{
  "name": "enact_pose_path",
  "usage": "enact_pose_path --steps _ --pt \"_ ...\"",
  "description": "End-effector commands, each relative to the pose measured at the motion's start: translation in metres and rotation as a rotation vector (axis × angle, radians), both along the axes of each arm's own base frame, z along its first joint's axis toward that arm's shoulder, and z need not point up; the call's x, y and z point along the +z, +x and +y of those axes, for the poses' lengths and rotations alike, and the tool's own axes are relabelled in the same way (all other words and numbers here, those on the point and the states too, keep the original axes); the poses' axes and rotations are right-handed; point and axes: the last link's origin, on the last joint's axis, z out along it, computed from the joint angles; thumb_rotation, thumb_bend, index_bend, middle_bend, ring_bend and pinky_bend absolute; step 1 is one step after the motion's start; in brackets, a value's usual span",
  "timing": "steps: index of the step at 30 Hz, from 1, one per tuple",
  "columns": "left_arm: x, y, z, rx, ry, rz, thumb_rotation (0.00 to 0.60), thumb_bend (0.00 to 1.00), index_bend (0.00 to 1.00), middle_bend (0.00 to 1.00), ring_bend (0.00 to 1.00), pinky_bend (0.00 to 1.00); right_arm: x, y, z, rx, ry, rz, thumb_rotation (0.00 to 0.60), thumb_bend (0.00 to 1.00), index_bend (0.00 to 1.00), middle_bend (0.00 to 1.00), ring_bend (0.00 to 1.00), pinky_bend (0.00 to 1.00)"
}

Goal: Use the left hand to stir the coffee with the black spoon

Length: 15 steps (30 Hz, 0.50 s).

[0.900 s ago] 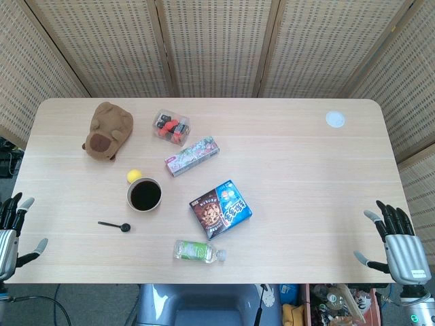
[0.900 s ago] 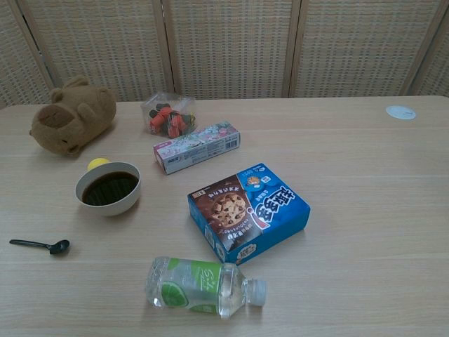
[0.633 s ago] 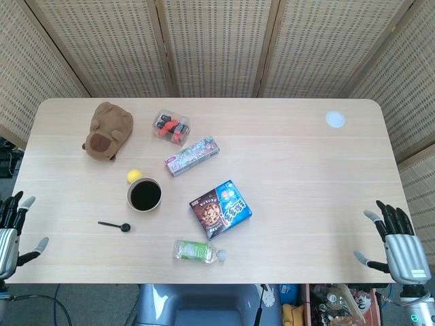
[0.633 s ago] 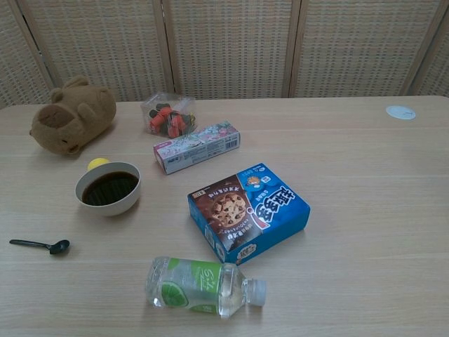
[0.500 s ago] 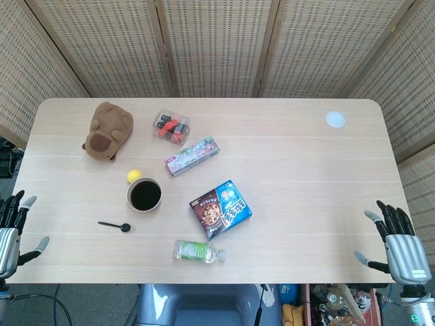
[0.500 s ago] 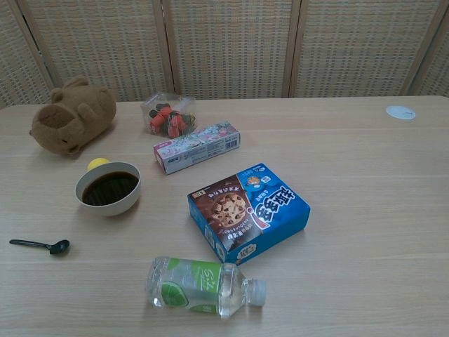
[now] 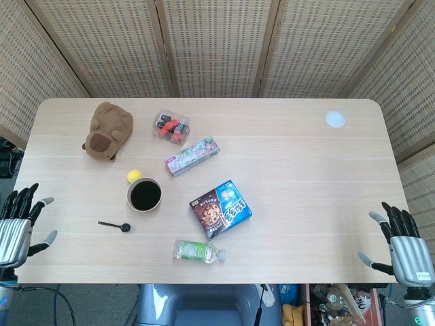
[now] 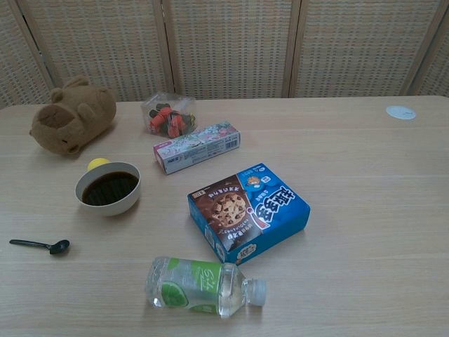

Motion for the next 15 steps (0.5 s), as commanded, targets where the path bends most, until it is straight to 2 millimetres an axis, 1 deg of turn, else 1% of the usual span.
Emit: enact_pose_path --steps 1,6,11,15 --pt "-0.006 -0.002 0.009 -0.006 -0.021 0.016 0.6 0.27 0.27 0.01 0.0 0.0 0.0 0.0 0.0 -0.001 -0.001 0.001 0.473 0.26 0.21 0.11 0.0 0.07" --pt "-0.019 -0.007 0.023 0.001 -0.072 0.028 0.6 0.27 0.32 0.01 0.0 0.0 0.001 -0.001 0.001 -0.006 -0.001 0.002 0.473 0.26 0.21 0.11 0.0 0.07" --pt "-0.037 -0.013 0.039 0.015 -0.126 0.026 0.6 0.27 0.36 0.01 0.0 0.0 0.001 -0.002 0.003 -0.014 -0.003 0.003 0.475 0.26 0.21 0.11 0.0 0.07" --pt "-0.052 -0.017 0.049 0.029 -0.17 0.033 0.6 0.27 0.43 0.02 0.0 0.0 0.002 -0.003 0.004 -0.021 -0.004 0.006 0.476 0.26 0.21 0.11 0.0 0.07"
